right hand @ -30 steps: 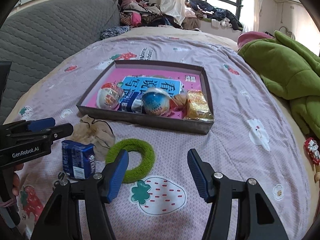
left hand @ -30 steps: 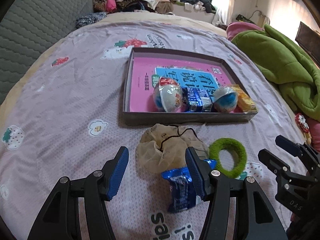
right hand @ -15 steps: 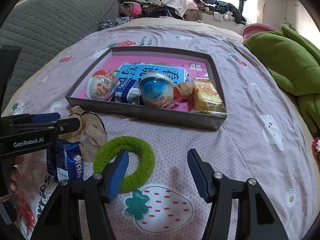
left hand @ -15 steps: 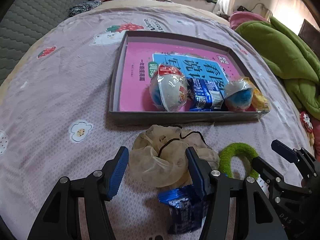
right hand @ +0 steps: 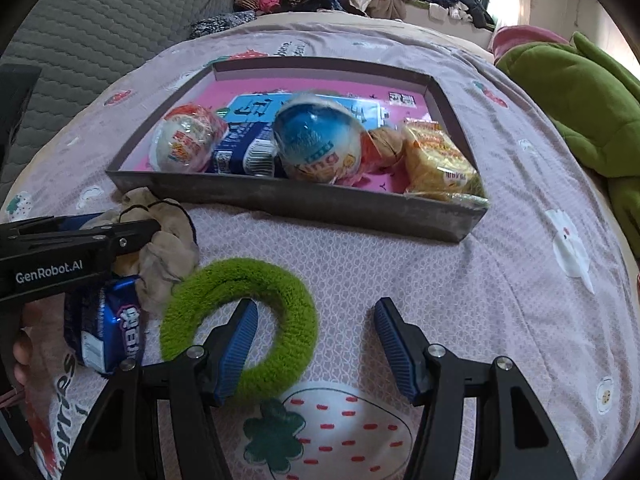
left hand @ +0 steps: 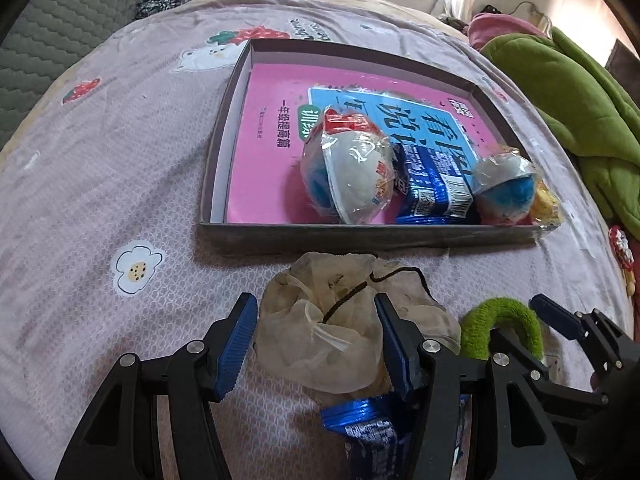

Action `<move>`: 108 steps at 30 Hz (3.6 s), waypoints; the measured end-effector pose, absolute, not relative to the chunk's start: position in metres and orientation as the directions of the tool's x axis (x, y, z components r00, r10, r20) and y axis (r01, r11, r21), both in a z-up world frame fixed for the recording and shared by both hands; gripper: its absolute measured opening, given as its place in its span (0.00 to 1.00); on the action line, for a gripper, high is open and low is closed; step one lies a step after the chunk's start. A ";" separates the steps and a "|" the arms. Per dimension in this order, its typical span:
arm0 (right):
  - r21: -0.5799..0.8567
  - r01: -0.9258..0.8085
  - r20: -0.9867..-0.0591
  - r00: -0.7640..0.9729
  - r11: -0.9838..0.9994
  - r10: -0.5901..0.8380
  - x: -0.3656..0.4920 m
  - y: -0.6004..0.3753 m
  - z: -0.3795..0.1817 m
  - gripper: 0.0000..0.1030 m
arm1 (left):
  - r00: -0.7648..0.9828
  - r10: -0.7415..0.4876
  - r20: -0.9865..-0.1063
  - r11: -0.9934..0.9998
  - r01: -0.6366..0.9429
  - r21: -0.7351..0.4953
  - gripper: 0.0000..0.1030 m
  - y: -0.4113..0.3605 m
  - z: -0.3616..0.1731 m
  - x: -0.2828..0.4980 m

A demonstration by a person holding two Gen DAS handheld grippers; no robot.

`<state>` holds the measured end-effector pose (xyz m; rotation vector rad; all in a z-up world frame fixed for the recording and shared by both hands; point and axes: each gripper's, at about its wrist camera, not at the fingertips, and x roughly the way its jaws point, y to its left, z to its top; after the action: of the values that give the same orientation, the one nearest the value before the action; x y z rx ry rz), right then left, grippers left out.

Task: Organize objects
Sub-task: 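Grasp the beige mesh scrunchie with left tool while right tool grasps the green hair tie, then carry the scrunchie in left tool over the tray while right tool carries the hair tie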

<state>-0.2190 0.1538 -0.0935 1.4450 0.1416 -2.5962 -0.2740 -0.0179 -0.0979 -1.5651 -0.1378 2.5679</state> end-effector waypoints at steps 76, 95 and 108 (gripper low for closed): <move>0.034 0.246 -0.546 -0.807 -0.969 -0.224 -0.137 0.176 0.135 0.13 | -0.760 0.156 -0.630 -0.987 -0.151 -0.063 0.12 -0.005 0.125 -0.162; 0.002 0.242 -0.535 -0.820 -0.970 -0.206 -0.190 0.179 0.141 0.13 | -0.774 0.170 -0.610 -0.985 -0.158 -0.073 0.12 -0.003 0.135 -0.211; 0.043 0.213 -0.594 -0.780 -0.976 -0.196 -0.247 0.187 0.093 0.13 | -0.754 0.193 -0.628 -0.981 -0.152 -0.119 0.12 -0.001 0.090 -0.270</move>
<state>-0.2473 0.1871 0.0925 0.9218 0.0393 -2.7752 -0.2703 -0.0012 0.0896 -1.0044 -0.0904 2.7798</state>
